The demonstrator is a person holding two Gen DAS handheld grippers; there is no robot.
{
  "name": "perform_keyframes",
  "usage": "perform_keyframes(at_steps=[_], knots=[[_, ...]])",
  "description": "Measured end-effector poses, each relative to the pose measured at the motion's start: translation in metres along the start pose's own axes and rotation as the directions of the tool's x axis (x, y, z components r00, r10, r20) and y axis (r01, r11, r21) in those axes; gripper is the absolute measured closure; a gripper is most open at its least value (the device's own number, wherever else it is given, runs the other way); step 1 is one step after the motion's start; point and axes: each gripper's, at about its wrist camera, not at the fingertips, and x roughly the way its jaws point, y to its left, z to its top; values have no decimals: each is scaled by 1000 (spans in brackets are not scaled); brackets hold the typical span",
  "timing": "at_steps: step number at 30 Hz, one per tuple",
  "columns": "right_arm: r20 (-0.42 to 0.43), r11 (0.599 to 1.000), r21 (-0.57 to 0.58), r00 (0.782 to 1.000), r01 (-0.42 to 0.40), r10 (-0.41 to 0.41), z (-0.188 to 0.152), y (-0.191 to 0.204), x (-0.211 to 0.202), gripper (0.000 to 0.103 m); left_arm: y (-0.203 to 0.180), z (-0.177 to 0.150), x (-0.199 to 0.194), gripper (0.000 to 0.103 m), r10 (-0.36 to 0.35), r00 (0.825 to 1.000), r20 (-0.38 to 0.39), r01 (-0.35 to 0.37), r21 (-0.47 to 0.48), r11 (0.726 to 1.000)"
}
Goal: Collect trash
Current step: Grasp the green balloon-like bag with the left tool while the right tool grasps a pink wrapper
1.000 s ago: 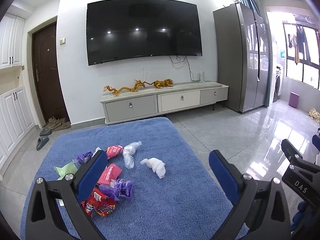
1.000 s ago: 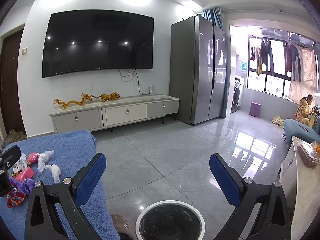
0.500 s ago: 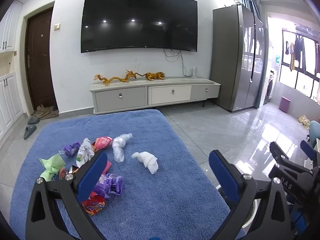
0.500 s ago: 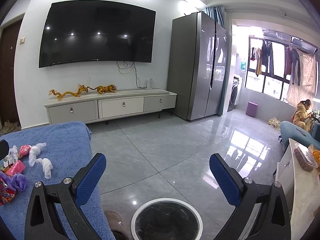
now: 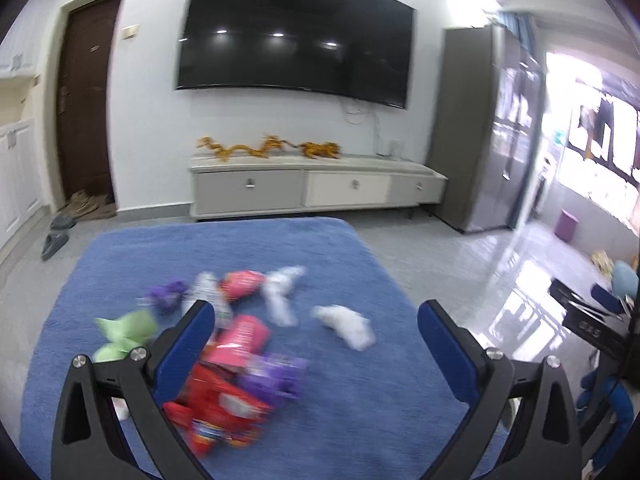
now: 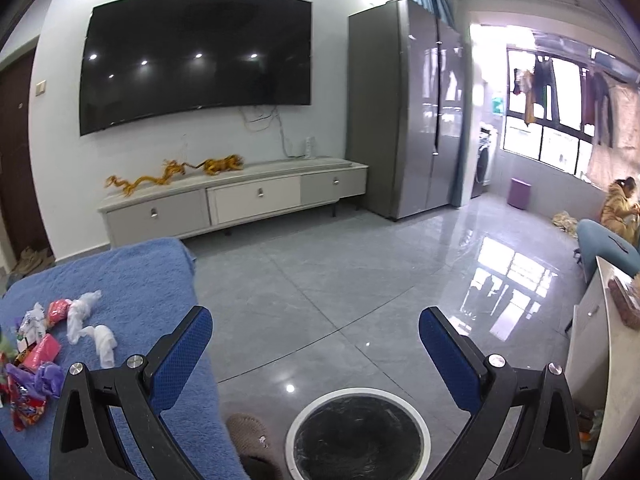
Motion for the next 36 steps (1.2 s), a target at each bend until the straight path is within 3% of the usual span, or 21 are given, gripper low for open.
perform_keyframes(at_steps=[4, 7, 9, 11, 12, 17, 21, 22, 25, 31, 34, 36], knots=[[-48, 995, -23, 994, -96, 95, 8, 21, 14, 0, 71, 2, -1, 1, 100, 995, 3, -100, -34, 994], [-106, 973, -41, 969, -228, 223, 7, 50, 29, 0, 116, -7, 2, 2, 183, 983, -26, -184, -40, 982], [-163, 948, -48, 939, -314, 303, 2, 72, 41, 7, 143, -14, 8, 4, 199, 977, -71, -202, -47, 978], [-229, 915, -62, 898, -400, 377, -4, 96, 53, 33, 158, -21, 15, 8, 203, 972, -114, -209, -45, 977], [-252, 898, -66, 878, -434, 406, -4, 106, 58, 36, 166, -25, 20, 11, 200, 970, -138, -207, -43, 977], [-357, 765, -35, 723, -643, 592, -6, 164, 69, 44, 179, -32, 40, 24, 126, 972, -199, -140, -61, 988], [-453, 646, 69, 553, -760, 699, -5, 212, 80, 44, 182, -35, 59, 31, 97, 967, -235, -114, -60, 992], [-478, 627, 88, 519, -774, 708, -8, 224, 82, 44, 183, -36, 63, 32, 95, 965, -243, -113, -59, 992], [-557, 600, 129, 443, -790, 703, -17, 254, 93, 44, 186, -40, 74, 37, 78, 960, -268, -100, -68, 993], [-643, 612, 156, 390, -775, 659, -32, 280, 105, 44, 191, -50, 89, 46, 52, 950, -309, -81, -84, 993], [-657, 609, 174, 370, -774, 657, -35, 291, 113, 45, 191, -52, 91, 59, 45, 948, -316, -76, -85, 993], [-646, 599, 192, 359, -778, 674, -34, 295, 116, 54, 192, -52, 89, 70, 40, 950, -309, -72, -92, 993]])
